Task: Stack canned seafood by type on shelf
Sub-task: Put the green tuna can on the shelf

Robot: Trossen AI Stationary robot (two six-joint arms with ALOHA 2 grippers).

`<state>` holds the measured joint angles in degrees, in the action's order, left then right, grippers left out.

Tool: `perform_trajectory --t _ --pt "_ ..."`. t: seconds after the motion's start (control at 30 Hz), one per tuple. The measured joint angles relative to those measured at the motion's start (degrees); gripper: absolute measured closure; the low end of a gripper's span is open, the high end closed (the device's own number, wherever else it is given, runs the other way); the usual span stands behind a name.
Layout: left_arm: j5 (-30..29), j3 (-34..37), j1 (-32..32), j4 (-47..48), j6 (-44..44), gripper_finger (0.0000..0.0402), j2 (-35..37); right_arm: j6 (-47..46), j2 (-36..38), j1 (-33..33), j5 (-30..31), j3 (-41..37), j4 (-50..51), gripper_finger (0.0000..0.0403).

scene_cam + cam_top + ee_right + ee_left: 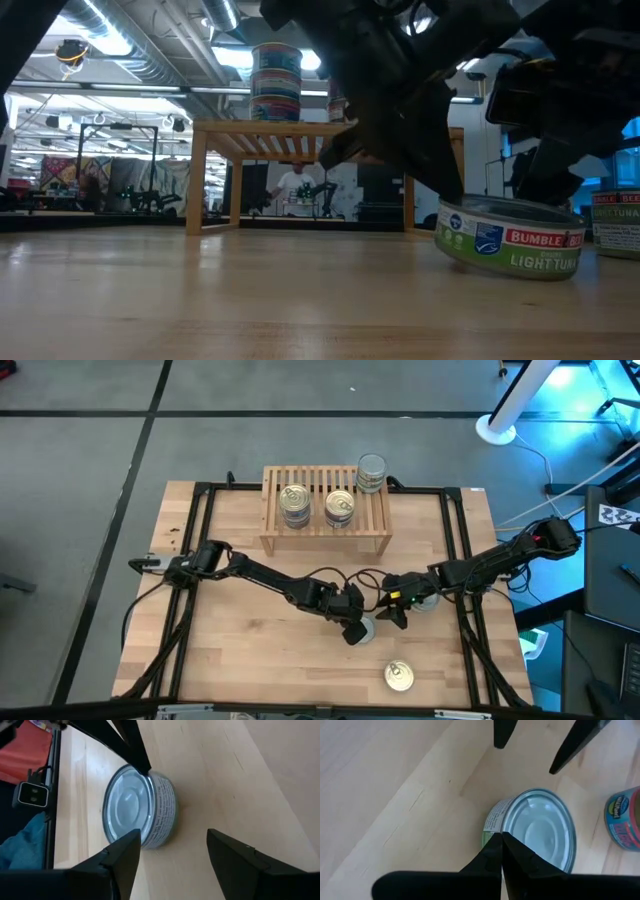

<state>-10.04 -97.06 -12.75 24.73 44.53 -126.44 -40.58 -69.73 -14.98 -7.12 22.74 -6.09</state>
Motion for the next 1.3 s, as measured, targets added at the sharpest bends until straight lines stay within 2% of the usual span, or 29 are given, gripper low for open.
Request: perform_trajectory --t 0.37,0.63,0.8,1.0,1.3 --pt "-0.51 0.02 -0.3 -0.11 -0.35 0.0401 0.52 -1.49 -0.99 0.0 0.0 0.0 -1.34 0.0173" --pt "-0.99 0.02 -1.31 -0.15 -0.39 0.0402 0.62 -1.27 -5.14 0.0 -1.48 0.0 -7.85 0.0173" --pt "-2.06 -0.04 -1.95 0.02 -0.46 0.0402 0.62 -1.23 -7.43 0.0 -1.56 0.0 -8.59 0.0173" --pt "-2.2 -0.15 -1.99 -0.17 -1.09 0.0402 0.62 -1.32 -11.4 0.0 -4.83 0.02 -16.14 0.0173" --pt "-2.38 -0.17 -1.95 -0.16 -1.09 0.0402 0.62 -1.33 -12.68 0.0 -6.01 0.02 -17.92 0.0173"
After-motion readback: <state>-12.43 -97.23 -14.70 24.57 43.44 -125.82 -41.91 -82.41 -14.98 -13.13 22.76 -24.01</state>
